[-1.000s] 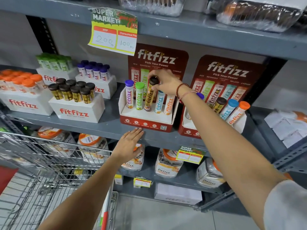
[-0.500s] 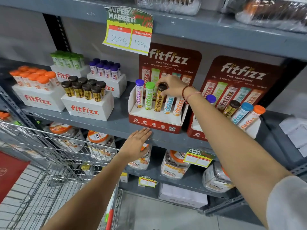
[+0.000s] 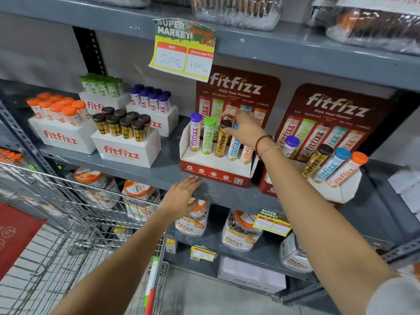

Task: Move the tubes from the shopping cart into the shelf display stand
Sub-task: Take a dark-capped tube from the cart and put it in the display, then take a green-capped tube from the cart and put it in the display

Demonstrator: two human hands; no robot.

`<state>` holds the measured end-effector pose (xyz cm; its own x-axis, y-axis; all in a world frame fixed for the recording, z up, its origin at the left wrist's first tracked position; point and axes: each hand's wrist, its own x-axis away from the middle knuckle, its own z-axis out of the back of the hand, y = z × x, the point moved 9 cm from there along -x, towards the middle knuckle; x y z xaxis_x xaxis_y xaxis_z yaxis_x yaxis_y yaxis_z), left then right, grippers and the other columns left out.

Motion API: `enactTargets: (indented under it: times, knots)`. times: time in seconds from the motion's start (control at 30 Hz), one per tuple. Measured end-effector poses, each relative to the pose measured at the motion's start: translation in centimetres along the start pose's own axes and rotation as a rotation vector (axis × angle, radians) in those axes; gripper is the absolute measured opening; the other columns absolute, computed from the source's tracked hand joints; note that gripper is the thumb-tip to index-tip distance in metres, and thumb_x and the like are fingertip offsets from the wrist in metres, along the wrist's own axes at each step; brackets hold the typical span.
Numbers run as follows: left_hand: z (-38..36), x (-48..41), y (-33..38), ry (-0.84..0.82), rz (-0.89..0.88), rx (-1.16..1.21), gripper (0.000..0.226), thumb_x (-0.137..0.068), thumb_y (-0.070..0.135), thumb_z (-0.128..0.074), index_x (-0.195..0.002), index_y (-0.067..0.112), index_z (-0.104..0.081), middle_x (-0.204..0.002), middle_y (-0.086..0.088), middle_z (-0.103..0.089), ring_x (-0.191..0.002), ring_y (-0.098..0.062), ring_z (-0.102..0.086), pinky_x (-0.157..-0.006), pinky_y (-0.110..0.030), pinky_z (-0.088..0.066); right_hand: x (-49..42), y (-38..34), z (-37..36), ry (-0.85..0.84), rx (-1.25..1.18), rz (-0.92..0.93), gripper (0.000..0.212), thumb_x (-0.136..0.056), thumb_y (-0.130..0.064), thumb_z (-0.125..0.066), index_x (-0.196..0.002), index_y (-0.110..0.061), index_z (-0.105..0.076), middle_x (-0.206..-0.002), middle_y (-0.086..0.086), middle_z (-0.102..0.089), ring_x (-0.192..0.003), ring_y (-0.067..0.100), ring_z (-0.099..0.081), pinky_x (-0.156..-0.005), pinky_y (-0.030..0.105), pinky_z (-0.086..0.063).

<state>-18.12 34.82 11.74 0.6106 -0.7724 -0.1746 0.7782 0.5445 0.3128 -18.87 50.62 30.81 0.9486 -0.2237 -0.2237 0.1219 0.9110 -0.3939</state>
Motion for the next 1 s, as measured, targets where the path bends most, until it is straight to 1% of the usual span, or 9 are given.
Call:
enactTargets:
  times: [0.1, 0.13, 0.23, 0.3, 0.4, 0.6, 0.7, 0.9, 1.0]
  knots:
    - [1.8, 1.1, -1.8, 0.055, 0.068, 0.023, 0.059, -0.085, 0.024, -0.061, -0.137, 0.013, -0.036, -0.147, -0.009, -0.038, -0.136, -0.023, -0.032, -0.110, -0.043, -0.027, 1.5, -1.8, 0.9, 0.220, -0.036, 0.095, 0.026, -0.087, -0.010, -0.059, -0.112, -0.010, -0.063, -0.118, 0.011, -0.064, -0.109, 0.024, -0.059, -0.094, 0.022, -0.040]
    - [2.5, 1.7, -2.5, 0.085, 0.089, 0.028, 0.057, -0.085, 0.023, -0.060, -0.137, 0.012, -0.038, -0.146, -0.010, -0.041, -0.135, -0.024, -0.034, -0.110, -0.043, -0.027, 2.0, -2.6, 0.7, 0.265, -0.056, 0.120, 0.023, -0.087, -0.008, -0.058, -0.108, -0.009, -0.064, -0.114, 0.011, -0.065, -0.107, 0.024, -0.059, -0.094, 0.023, -0.041]
    - [4.7, 3.8, -4.7, 0.185, 0.164, 0.043, 0.051, -0.085, 0.019, -0.060, -0.133, 0.010, -0.043, -0.141, -0.012, -0.047, -0.131, -0.026, -0.039, -0.109, -0.040, -0.028, 3.4, -5.3, -1.4, 0.302, -0.129, 0.203, 0.016, -0.086, -0.007, -0.057, -0.099, -0.006, -0.067, -0.104, 0.012, -0.067, -0.099, 0.024, -0.061, -0.089, 0.029, -0.047]
    - [5.8, 6.0, -6.4, 0.239, 0.232, 0.076, 0.046, -0.084, 0.015, -0.062, -0.128, 0.010, -0.048, -0.135, -0.014, -0.052, -0.125, -0.029, -0.046, -0.106, -0.041, -0.034, 3.9, -7.3, -4.2, 0.260, -0.176, 0.249, 0.014, -0.085, -0.005, -0.057, -0.094, -0.005, -0.068, -0.097, 0.013, -0.068, -0.092, 0.025, -0.062, -0.083, 0.031, -0.048]
    - [6.0, 10.3, -8.9, 0.264, 0.339, 0.105, 0.045, -0.081, 0.012, -0.063, -0.125, 0.009, -0.050, -0.131, -0.016, -0.055, -0.119, -0.031, -0.051, -0.100, -0.043, -0.040, 4.5, -10.3, -10.3, 0.079, -0.220, 0.280, 0.015, -0.085, -0.006, -0.057, -0.095, -0.006, -0.068, -0.097, 0.012, -0.069, -0.092, 0.026, -0.063, -0.082, 0.034, -0.050]
    - [3.8, 20.2, -13.4, 0.193, 0.632, 0.100, 0.050, -0.084, 0.015, -0.062, -0.130, 0.007, -0.046, -0.133, -0.018, -0.053, -0.120, -0.033, -0.050, -0.098, -0.046, -0.042, 7.3, -16.0, -23.4, -0.325, -0.252, 0.331, 0.018, -0.086, -0.006, -0.056, -0.097, -0.007, -0.070, -0.100, 0.013, -0.072, -0.094, 0.029, -0.065, -0.086, 0.039, -0.053]
    - [2.6, 25.0, -14.3, 0.170, 0.753, 0.109, 0.047, -0.085, 0.018, -0.061, -0.128, 0.006, -0.046, -0.131, -0.019, -0.054, -0.120, -0.034, -0.048, -0.099, -0.048, -0.042, 9.7, -17.8, -29.7, -0.500, -0.239, 0.359, 0.017, -0.085, -0.005, -0.055, -0.095, -0.008, -0.069, -0.099, 0.013, -0.072, -0.092, 0.029, -0.065, -0.083, 0.041, -0.054]
    - [1.3, 30.8, -14.1, 0.154, 0.856, 0.093, 0.041, -0.083, 0.014, -0.063, -0.121, 0.001, -0.053, -0.123, -0.022, -0.059, -0.118, -0.037, -0.050, -0.097, -0.050, -0.042, 15.3, -17.9, -42.1, -0.861, -0.059, 0.373, 0.014, -0.090, -0.010, -0.054, -0.100, -0.007, -0.064, -0.100, 0.016, -0.068, -0.095, 0.032, -0.062, -0.083, 0.042, -0.054]
    - [0.1, 31.7, -14.0, 0.112, 0.881, 0.105, 0.042, -0.084, 0.015, -0.062, -0.123, 0.001, -0.052, -0.125, -0.021, -0.058, -0.120, -0.037, -0.049, -0.097, -0.051, -0.043, 17.4, -15.6, -47.4, -1.016, 0.077, 0.285, 0.013, -0.092, -0.011, -0.053, -0.100, -0.008, -0.062, -0.108, 0.018, -0.066, -0.100, 0.034, -0.062, -0.088, 0.043, -0.054]
